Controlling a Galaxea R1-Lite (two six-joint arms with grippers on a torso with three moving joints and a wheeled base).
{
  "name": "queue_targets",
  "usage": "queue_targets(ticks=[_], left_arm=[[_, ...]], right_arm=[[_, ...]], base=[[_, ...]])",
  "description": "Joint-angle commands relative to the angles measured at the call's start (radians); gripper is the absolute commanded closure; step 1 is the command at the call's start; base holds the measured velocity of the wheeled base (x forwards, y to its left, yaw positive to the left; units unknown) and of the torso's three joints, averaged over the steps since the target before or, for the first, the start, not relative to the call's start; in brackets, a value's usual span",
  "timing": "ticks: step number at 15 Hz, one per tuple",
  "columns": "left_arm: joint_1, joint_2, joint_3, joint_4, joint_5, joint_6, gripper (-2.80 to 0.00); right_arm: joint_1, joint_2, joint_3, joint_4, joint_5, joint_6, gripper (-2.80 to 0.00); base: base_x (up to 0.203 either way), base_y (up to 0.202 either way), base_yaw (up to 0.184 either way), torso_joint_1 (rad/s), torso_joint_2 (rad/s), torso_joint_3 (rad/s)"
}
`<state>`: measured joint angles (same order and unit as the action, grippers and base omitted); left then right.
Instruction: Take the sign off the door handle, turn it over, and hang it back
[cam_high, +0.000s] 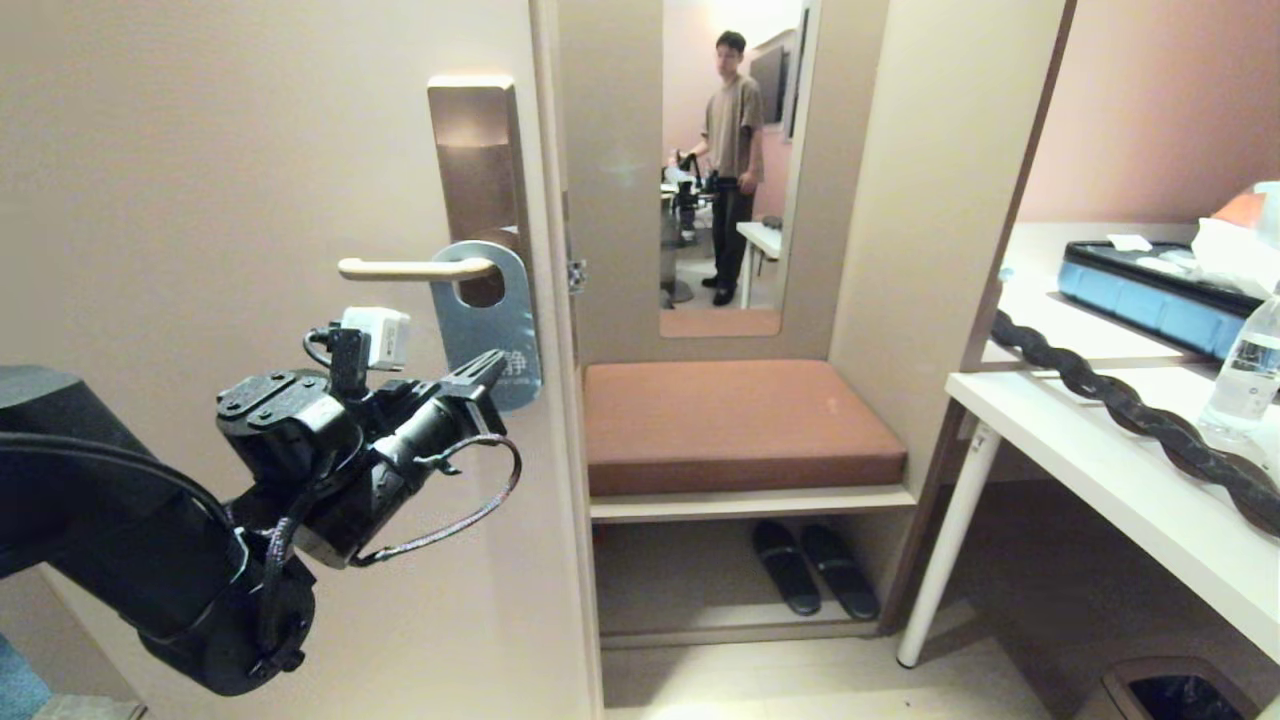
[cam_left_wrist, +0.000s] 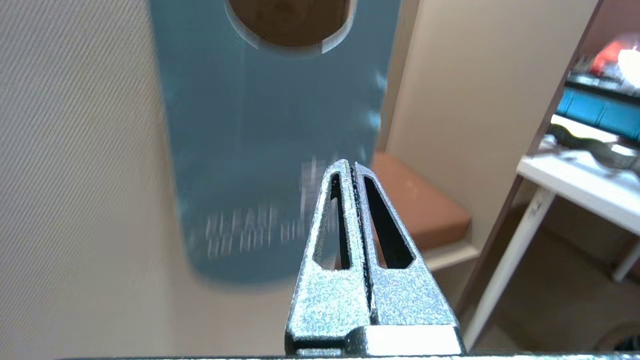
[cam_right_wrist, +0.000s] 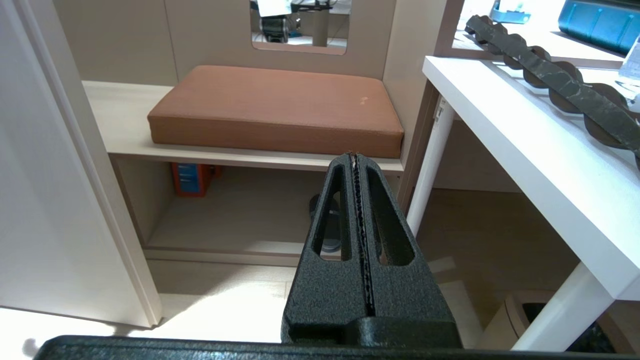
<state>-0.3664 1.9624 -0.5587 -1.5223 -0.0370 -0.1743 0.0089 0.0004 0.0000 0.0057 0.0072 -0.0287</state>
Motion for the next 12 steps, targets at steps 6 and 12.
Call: queue_targets(ticks=[6,12], left_arm=[[0.009,-0.159,0.214,-0.045,0.049,0.000,0.00],[0.009,-0.280,0.318,-0.045,0.116,0.001,0.00]], right_arm=[[0.000,0.000,0.000,0.000,0.000,0.000,0.00],[0.000,0.000,0.000,0.000,0.000,0.000,0.00]], base=[[0.000,0.000,0.000,0.000,0.00,0.000],[0.000,0.000,0.000,0.000,0.00,0.000]])
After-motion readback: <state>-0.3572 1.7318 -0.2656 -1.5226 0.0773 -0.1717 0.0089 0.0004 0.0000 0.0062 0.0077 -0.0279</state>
